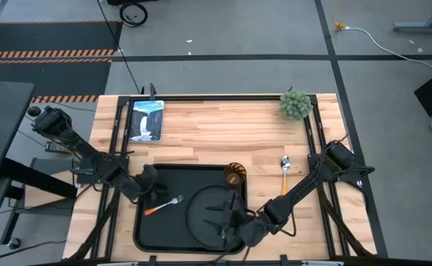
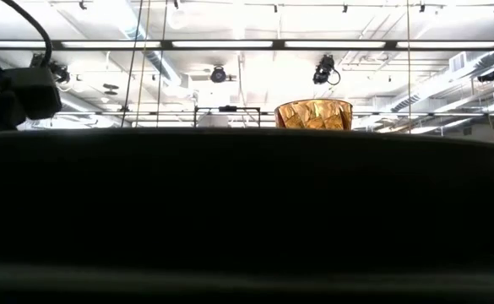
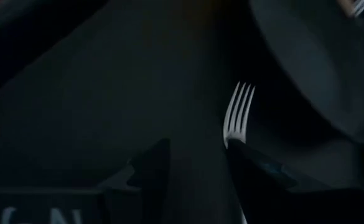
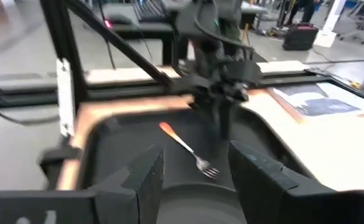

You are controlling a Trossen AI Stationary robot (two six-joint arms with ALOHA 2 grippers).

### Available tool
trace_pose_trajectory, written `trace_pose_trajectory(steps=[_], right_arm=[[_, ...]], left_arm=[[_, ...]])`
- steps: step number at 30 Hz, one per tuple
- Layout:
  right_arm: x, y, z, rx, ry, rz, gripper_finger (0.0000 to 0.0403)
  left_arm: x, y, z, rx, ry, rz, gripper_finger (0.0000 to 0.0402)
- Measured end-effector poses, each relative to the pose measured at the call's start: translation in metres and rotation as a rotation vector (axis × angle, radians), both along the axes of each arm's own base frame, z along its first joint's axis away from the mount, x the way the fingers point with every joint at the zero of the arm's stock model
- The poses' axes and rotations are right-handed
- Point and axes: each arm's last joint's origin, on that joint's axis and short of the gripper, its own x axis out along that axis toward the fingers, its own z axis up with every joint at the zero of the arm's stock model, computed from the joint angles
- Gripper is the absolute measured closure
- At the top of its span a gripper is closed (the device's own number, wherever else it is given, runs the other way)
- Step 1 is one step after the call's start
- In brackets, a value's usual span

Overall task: Pick and place plate/cup/fork/spoon on tray
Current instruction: Put the orange fork beside the black plate on the black tray

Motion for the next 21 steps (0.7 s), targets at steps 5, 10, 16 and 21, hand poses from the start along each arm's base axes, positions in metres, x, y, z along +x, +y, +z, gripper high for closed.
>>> trace_pose_trajectory(steps=[5,10,16,21], right_arm=[[0.011,-0.022,-0.006,-0.04,0.062,-0.048,0.022],[0.019,-0.036,-0.007,-0.06,0.087,-0.032,0.022],[0.026,-0.049,-0.007,-0.133,0.111,-0.046,0.022],[0.027,-0.049,-0.004,-0.144,0.094,-0.03,0.022]], left_arm=[[0.006,-0.007,0.019,0.087,0.139,-0.05,0.0231],[0.009,-0.012,0.033,0.084,0.289,-0.086,0.0231],[0.03,-0.035,0.035,0.167,0.399,-0.118,0.0231],[0.048,-0.051,0.029,0.271,0.522,-0.123,0.023]])
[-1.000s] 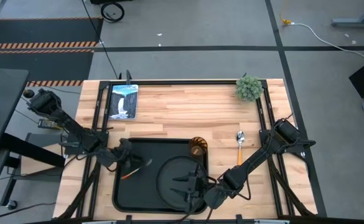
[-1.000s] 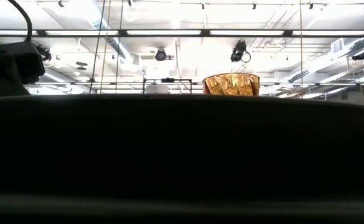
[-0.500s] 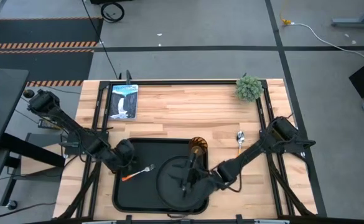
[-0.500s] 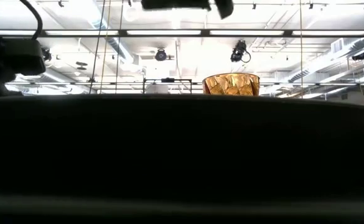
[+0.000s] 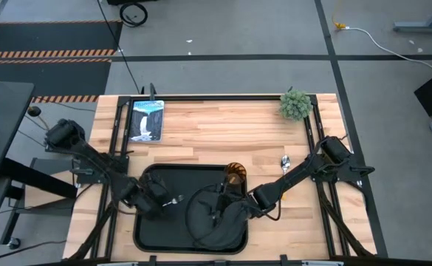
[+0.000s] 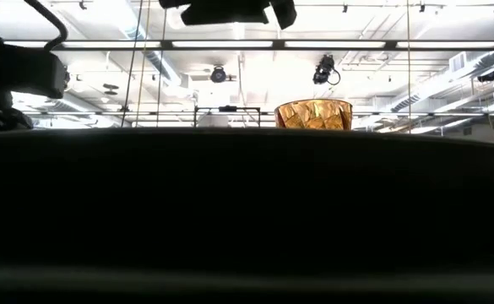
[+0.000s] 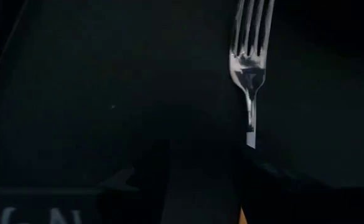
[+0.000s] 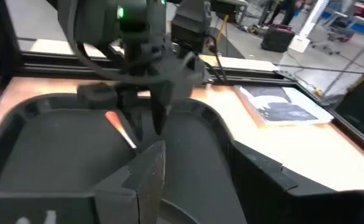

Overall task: Pick and place plate/cup/fork/spoon on tray
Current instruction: Put the orange fork beside the black plate on the black tray

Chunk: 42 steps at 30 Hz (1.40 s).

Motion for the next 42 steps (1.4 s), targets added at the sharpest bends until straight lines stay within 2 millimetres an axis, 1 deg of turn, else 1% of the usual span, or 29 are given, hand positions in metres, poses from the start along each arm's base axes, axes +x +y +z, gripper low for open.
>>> trace_pose_trajectory(steps=[3,7,10,13,17,20,27,32,36,42], right_arm=[[0.0,0.003,0.0,0.016,0.002,0.041,0.022],[-0.002,0.008,-0.004,0.021,0.045,0.119,0.022],[-0.004,0.011,-0.005,-0.02,0.073,0.167,0.022],[-0.006,0.015,-0.007,-0.053,0.1,0.205,0.022],[-0.009,0.018,-0.009,-0.08,0.135,0.244,0.022],[-0.01,0.019,-0.011,-0.087,0.158,0.286,0.022],[-0.01,0.021,-0.012,-0.078,0.17,0.326,0.022],[-0.011,0.022,-0.011,-0.081,0.17,0.339,0.022],[-0.01,0.024,-0.01,-0.061,0.152,0.368,0.022],[-0.009,0.025,-0.009,-0.046,0.144,0.396,0.022]], left_arm=[[0.012,-0.01,0.0,0.028,0.021,-0.028,0.023],[0.025,-0.021,0.009,0.069,0.043,-0.057,0.023],[0.03,-0.023,0.018,0.097,0.063,-0.045,0.023],[0.034,-0.027,0.025,0.067,0.037,-0.013,0.023],[0.034,-0.028,0.026,0.021,0.043,0.024,0.023],[0.036,-0.031,0.021,0.02,0.06,0.019,0.023],[0.039,-0.034,-0.004,0.069,0.141,0.012,0.023],[0.041,-0.034,-0.006,0.045,0.156,0.042,0.0231],[0.043,-0.031,-0.006,-0.011,0.183,0.089,0.0251],[0.047,-0.029,-0.006,-0.085,0.192,0.205,0.0315]])
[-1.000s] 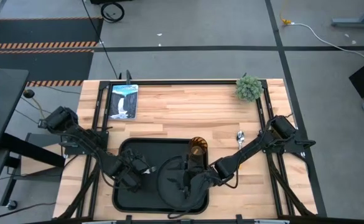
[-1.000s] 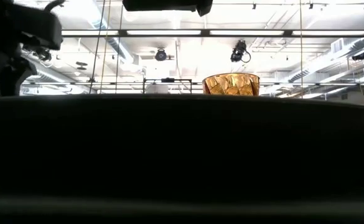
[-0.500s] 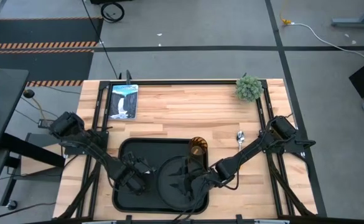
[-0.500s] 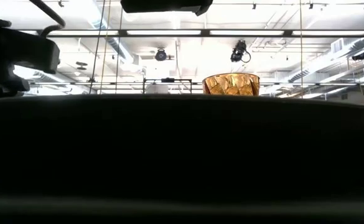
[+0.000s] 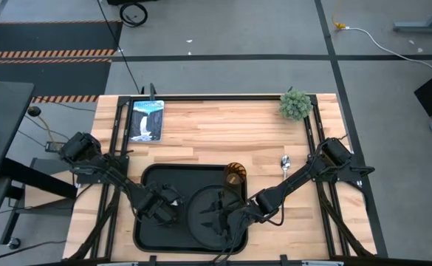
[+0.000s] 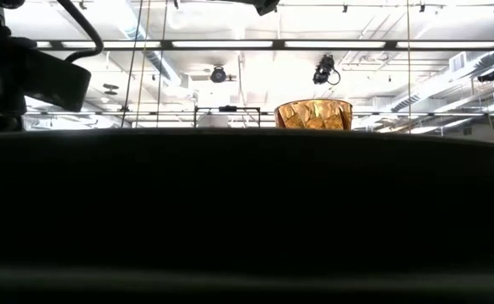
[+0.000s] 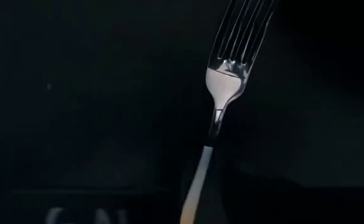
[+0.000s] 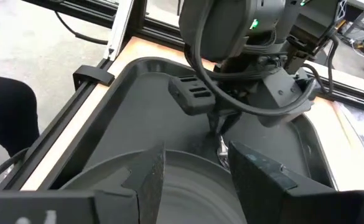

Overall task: Pick and place plate/cup/fork/spoon on tray
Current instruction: Put the orange fork beside the black plate on the black tray

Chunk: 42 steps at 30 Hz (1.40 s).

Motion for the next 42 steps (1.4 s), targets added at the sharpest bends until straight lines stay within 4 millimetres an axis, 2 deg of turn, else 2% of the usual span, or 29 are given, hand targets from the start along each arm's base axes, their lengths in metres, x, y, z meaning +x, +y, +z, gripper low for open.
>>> trace_pose_trajectory(steps=[5,8,18,27,31,42], right_arm=[[-0.001,0.002,0.0,0.006,-0.002,0.009,0.022],[-0.001,0.004,0.002,0.035,-0.009,0.031,0.022],[-0.001,0.005,0.002,0.067,-0.004,0.079,0.022],[-0.001,0.006,0.002,0.03,0.005,0.145,0.022],[-0.001,0.007,0.002,0.032,0.006,0.153,0.022],[-0.001,0.008,0.001,0.035,0.012,0.169,0.022]], left_arm=[[0.002,0.003,-0.001,-0.04,0.001,0.168,0.0367],[0.003,0.002,-0.001,-0.069,-0.005,0.253,0.0383],[0.004,0.0,0.001,-0.115,-0.051,0.527,0.0378],[0.018,-0.009,0.032,-0.118,-0.121,0.619,0.0383],[0.02,-0.014,0.037,-0.129,-0.191,0.672,0.0383],[0.013,-0.042,0.011,-0.145,-0.211,0.762,0.0385]])
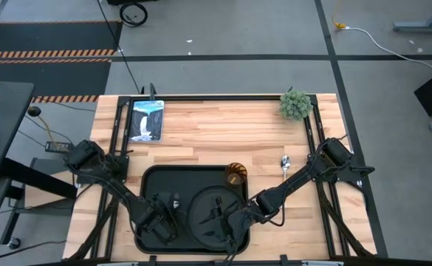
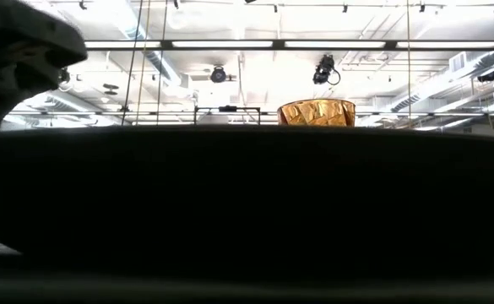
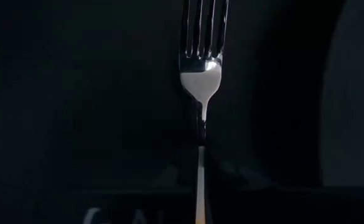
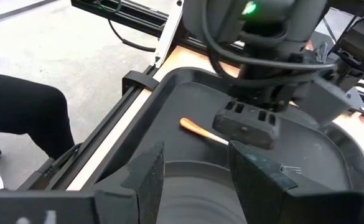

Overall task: Pick and place plate/cup/fork/spoon on tray
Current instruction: Put the orange fork beside the black plate on the black tray, then put the orange spoon beside the fork on the black tray

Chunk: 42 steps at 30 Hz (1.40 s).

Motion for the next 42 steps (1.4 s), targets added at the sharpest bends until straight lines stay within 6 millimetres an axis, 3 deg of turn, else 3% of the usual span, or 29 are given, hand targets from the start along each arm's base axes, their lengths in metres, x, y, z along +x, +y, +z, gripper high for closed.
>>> trace_pose_trajectory(steps=[6,17,26,32,36,42], right_arm=[[0.0,0.0,0.0,-0.005,-0.002,0.003,0.022],[0.0,0.0,0.0,-0.006,0.002,0.002,0.022],[-0.012,-0.007,-0.004,-0.06,0.159,-0.018,0.022],[-0.037,-0.001,0.01,-0.082,0.259,-0.017,0.022],[-0.061,0.004,0.018,-0.107,0.324,-0.054,0.022],[-0.108,-0.011,0.022,-0.078,0.495,-0.295,0.022]], left_arm=[[-0.001,-0.003,-0.006,0.025,-0.008,0.025,0.038],[-0.001,-0.002,-0.006,0.039,-0.005,0.017,0.0314],[-0.005,-0.002,0.0,0.045,0.0,-0.041,0.0302],[-0.002,-0.002,0.016,0.133,-0.056,-0.164,0.0311],[0.008,-0.01,0.035,0.233,-0.101,-0.382,0.0312],[0.022,-0.021,0.063,0.383,-0.17,-0.683,0.0312]])
